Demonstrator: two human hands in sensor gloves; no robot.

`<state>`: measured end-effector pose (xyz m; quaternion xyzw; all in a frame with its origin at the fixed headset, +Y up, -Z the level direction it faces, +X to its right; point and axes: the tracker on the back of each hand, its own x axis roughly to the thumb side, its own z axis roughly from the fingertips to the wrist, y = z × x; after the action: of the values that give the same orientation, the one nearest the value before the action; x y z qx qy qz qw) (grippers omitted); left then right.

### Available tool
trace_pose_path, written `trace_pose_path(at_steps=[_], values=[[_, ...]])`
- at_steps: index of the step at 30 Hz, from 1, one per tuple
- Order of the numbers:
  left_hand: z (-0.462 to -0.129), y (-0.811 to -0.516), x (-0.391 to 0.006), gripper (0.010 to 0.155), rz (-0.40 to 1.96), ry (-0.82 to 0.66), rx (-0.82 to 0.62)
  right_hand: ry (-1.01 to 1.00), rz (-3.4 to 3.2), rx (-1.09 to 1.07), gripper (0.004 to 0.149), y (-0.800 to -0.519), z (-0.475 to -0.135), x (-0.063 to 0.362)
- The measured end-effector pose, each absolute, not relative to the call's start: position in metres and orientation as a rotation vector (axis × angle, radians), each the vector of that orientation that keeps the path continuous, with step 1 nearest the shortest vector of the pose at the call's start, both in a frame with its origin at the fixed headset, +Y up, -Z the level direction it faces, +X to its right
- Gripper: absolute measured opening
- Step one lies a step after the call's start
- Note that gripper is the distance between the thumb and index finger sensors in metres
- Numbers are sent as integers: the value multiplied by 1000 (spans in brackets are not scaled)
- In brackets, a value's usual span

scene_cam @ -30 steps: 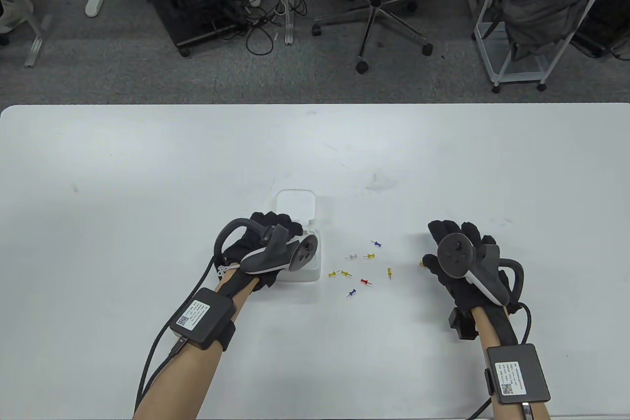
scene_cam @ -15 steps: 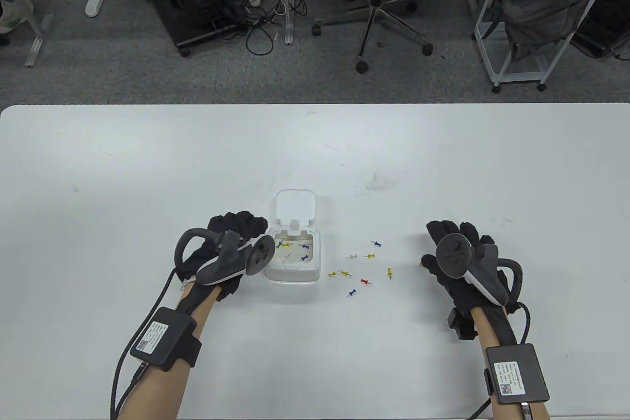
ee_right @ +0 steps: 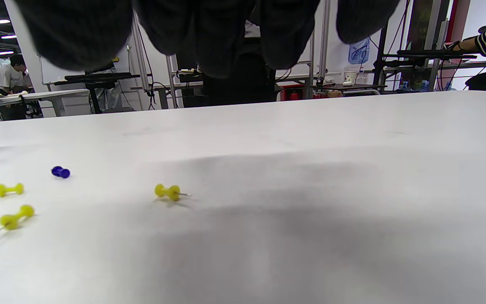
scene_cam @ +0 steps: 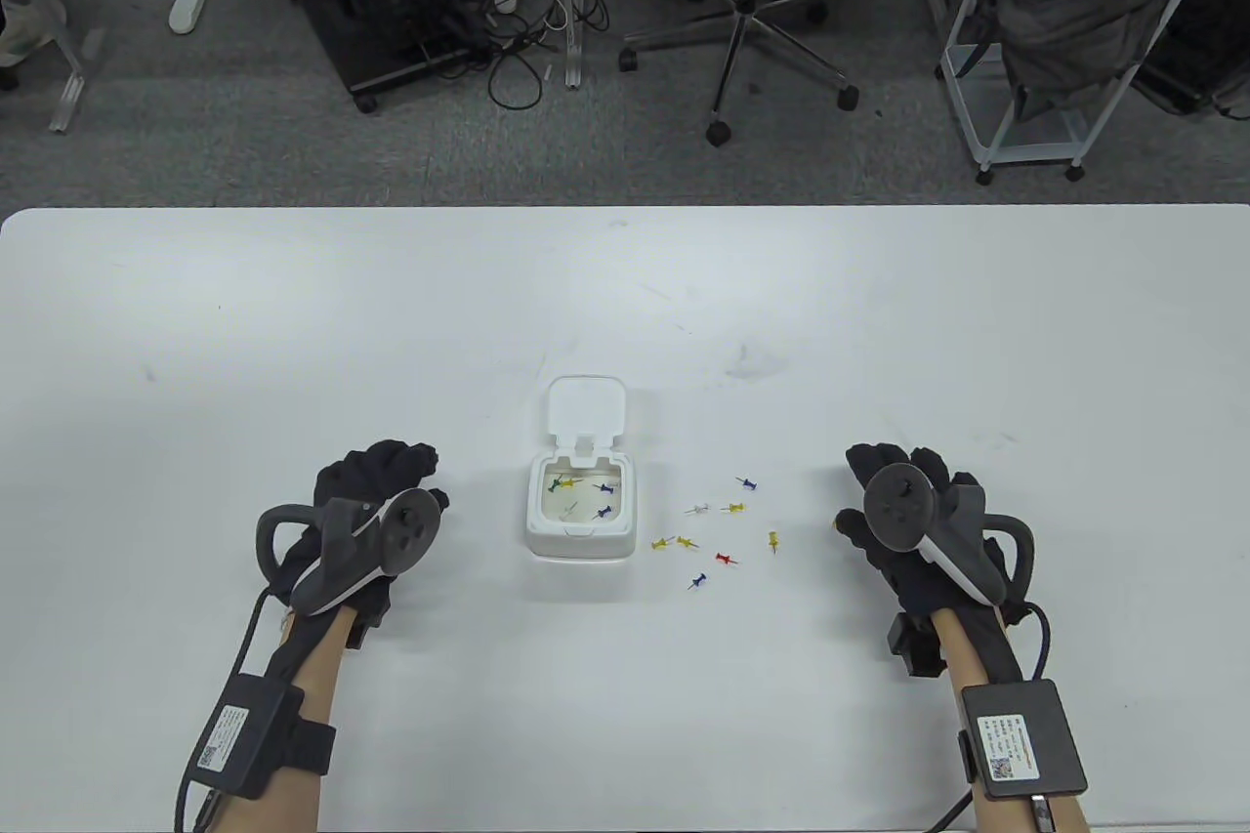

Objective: Press to open box and store push pins

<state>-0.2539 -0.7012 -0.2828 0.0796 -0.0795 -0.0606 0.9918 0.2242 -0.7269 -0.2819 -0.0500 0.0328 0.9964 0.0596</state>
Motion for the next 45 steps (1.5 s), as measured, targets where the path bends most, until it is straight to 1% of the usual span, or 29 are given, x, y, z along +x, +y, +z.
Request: trace_pose_path(at_steps=[4, 9, 11, 13, 20, 26, 32, 36, 40, 44, 45], values=[[-280, -699, -254, 55, -148, -164, 170, 125, 3014, -153, 68, -729, -283, 223], [-279, -694, -252, 55, -133, -169, 185, 127, 3079, -178, 68, -723, -288, 213], [-279, -696, -250, 55, -158, -179, 183, 96, 3127, -149, 69, -723, -293, 202], [-278, -698, -248, 55, -185, -186, 179, 133, 3157, -127, 68, -724, -301, 190], [-276, -700, -243, 54, -240, -208, 184, 127, 3244, -67, 59, -730, -330, 145], [-276, -701, -242, 54, -255, -216, 197, 210, 3258, -48, 53, -744, -347, 118], [-275, -698, -245, 53, -255, -205, 219, 256, 3308, -64, 48, -759, -356, 108], [-274, -697, -246, 53, -261, -204, 219, 203, 3345, -67, 46, -761, -359, 106], [-273, -697, -248, 53, -257, -197, 219, 103, 3382, -69, 42, -764, -361, 104], [-273, -697, -249, 53, -251, -196, 217, 104, 3390, -54, 43, -766, -362, 103], [-272, -697, -249, 53, -252, -197, 218, 130, 3391, -50, 43, -767, -364, 104]])
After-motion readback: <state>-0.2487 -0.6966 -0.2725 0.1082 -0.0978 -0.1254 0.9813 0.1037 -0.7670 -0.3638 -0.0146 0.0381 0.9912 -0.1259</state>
